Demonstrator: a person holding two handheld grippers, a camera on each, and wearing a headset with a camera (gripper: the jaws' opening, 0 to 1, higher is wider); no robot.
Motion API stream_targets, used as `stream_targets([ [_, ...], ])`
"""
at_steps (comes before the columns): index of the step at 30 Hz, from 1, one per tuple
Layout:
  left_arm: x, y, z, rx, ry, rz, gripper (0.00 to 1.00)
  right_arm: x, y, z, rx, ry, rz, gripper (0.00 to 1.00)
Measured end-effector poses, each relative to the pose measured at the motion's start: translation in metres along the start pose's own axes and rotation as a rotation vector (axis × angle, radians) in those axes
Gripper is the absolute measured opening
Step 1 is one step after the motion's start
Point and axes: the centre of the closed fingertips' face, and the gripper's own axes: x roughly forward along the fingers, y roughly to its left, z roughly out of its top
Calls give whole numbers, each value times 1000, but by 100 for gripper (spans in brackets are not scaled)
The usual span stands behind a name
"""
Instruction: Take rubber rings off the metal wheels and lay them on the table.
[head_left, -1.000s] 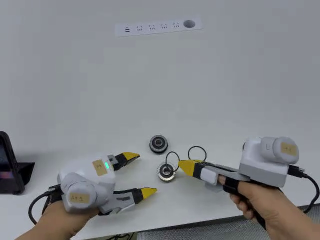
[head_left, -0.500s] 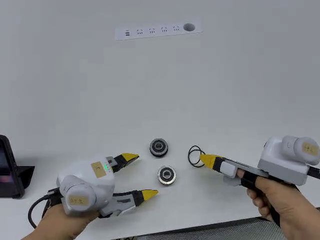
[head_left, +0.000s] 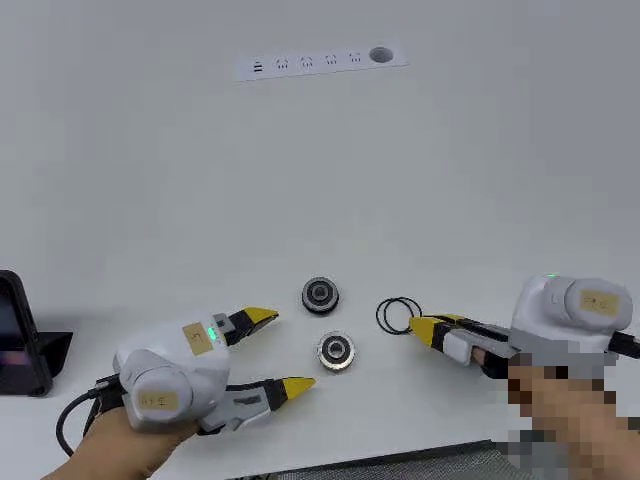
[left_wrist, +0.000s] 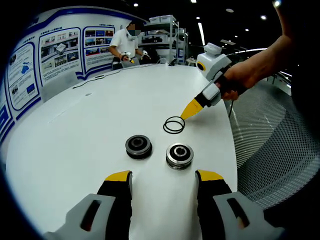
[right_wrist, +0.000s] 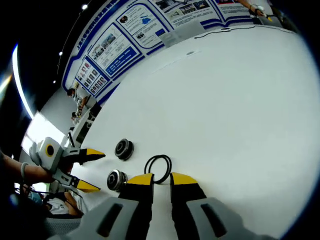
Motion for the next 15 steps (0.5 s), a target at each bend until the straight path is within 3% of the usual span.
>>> stream_targets([
  [6, 1, 1, 1, -1, -3, 3, 51, -1, 2, 0, -104, 11, -20, 21],
  [15, 3, 16, 14, -20, -35, 36, 47, 6, 20, 15, -34, -37, 56, 22],
])
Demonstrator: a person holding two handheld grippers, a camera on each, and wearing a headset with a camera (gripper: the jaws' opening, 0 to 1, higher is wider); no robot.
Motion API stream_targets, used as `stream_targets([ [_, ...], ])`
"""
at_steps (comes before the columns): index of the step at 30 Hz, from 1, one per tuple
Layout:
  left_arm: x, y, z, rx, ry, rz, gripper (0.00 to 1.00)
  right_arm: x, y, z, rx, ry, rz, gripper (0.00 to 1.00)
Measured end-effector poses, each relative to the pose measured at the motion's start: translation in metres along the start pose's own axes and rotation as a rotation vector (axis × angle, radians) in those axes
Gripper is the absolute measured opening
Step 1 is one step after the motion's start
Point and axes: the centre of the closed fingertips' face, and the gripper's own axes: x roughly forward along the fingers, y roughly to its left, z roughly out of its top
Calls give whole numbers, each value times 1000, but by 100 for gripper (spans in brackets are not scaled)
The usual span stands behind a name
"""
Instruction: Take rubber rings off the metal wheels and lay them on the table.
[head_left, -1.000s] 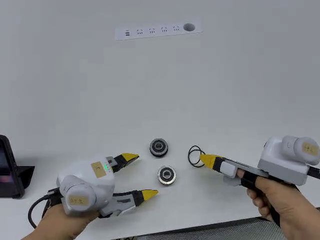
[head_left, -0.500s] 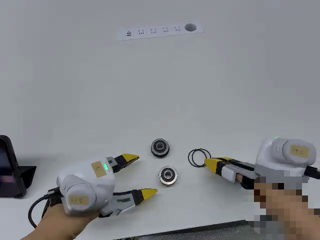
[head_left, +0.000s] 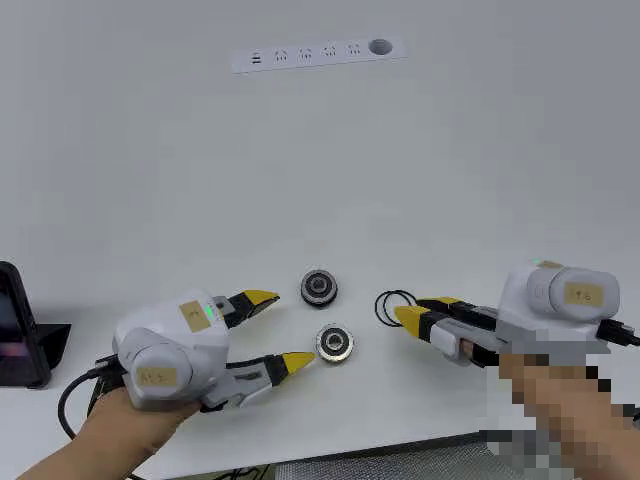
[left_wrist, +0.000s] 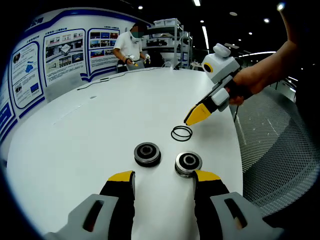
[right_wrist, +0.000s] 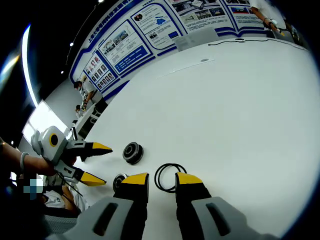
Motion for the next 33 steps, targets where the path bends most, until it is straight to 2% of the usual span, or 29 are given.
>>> stream_targets([
  [6, 6, 6, 8, 8, -10, 9, 44, 8, 9, 7, 36, -14, 32, 22],
  [17, 20, 13, 17, 27, -6, 7, 36, 23, 26, 15, 36, -9, 86, 22],
  [33, 39, 19, 22, 39, 20, -1, 25, 33, 34, 15, 56, 4, 121, 21],
])
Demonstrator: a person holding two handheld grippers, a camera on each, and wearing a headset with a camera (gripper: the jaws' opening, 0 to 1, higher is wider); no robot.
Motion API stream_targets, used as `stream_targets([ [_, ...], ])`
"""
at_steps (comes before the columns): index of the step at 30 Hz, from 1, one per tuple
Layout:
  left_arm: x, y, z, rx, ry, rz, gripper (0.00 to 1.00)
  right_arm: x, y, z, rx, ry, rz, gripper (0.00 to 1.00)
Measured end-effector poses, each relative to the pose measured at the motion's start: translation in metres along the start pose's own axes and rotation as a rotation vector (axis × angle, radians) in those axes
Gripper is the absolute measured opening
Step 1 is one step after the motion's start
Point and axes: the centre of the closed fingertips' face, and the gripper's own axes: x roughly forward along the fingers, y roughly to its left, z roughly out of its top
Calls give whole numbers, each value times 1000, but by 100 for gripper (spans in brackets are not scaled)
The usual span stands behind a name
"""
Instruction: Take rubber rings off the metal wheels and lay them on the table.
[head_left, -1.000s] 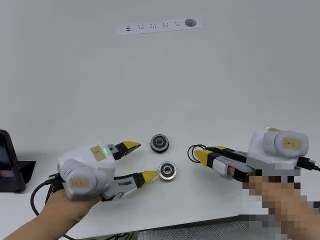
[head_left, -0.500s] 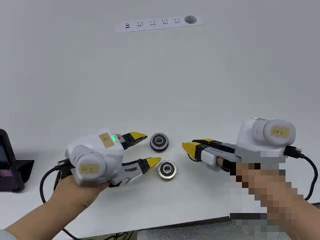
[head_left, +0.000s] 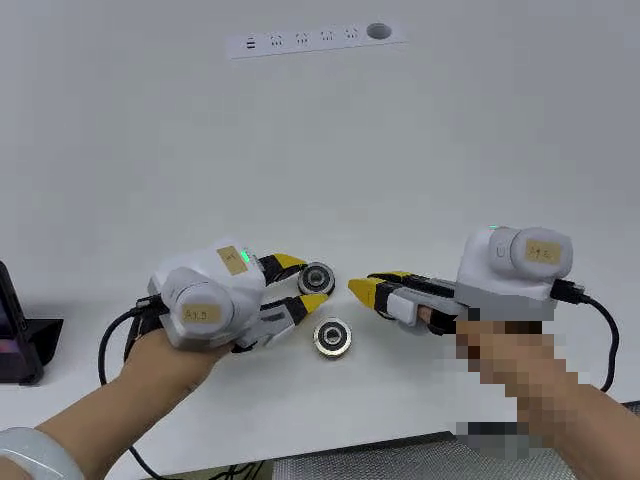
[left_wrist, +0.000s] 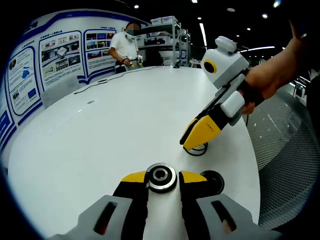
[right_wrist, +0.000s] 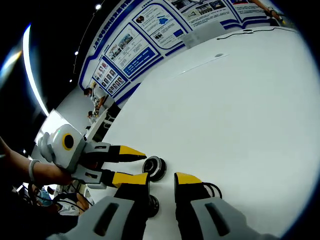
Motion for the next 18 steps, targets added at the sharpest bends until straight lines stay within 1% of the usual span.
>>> stream_targets([
  [6, 6, 2, -4, -9, 31, -3, 22, 2, 2, 0, 10, 1, 10, 20],
  [7, 6, 1, -3, -10, 22, -4, 21, 3, 2, 0, 13, 1, 12, 20],
  [15, 6, 5, -3, -33, 22, -1, 16, 8, 2, 1, 34, 2, 25, 20],
  [18, 6, 4, -3, -33, 22, -9, 14, 11, 2, 2, 48, 2, 33, 20],
])
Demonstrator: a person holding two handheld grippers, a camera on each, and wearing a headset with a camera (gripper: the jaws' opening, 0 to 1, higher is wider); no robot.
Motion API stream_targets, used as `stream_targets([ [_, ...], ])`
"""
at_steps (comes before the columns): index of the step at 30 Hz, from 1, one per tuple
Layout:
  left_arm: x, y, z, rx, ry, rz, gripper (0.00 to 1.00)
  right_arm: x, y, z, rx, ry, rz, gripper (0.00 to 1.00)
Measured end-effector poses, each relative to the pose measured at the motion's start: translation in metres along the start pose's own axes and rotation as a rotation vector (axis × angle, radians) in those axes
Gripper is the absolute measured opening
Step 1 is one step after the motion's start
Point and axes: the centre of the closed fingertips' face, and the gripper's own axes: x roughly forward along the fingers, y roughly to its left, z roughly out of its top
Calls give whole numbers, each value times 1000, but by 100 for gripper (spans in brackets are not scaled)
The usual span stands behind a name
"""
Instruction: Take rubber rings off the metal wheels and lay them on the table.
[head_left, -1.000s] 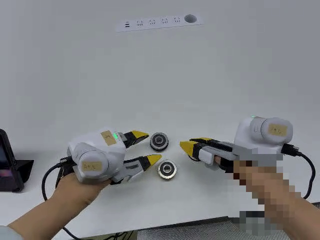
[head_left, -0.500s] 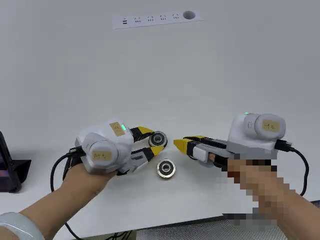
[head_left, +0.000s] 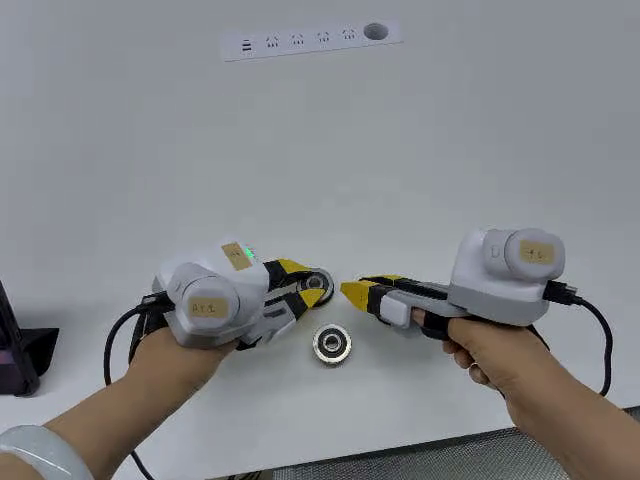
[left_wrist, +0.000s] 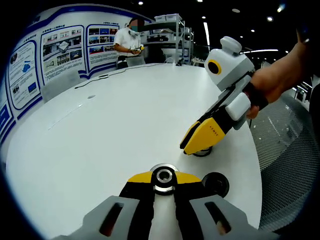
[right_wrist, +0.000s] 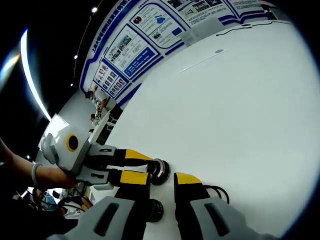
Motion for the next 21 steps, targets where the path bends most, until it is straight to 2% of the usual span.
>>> stream_targets([
  [9, 0, 0, -1, -4, -7, -2, 14, 15, 5, 0, 45, 25, 39, 21],
  [21, 0, 0, 0, -4, -12, -1, 14, 29, 5, 0, 70, 45, 60, 21],
])
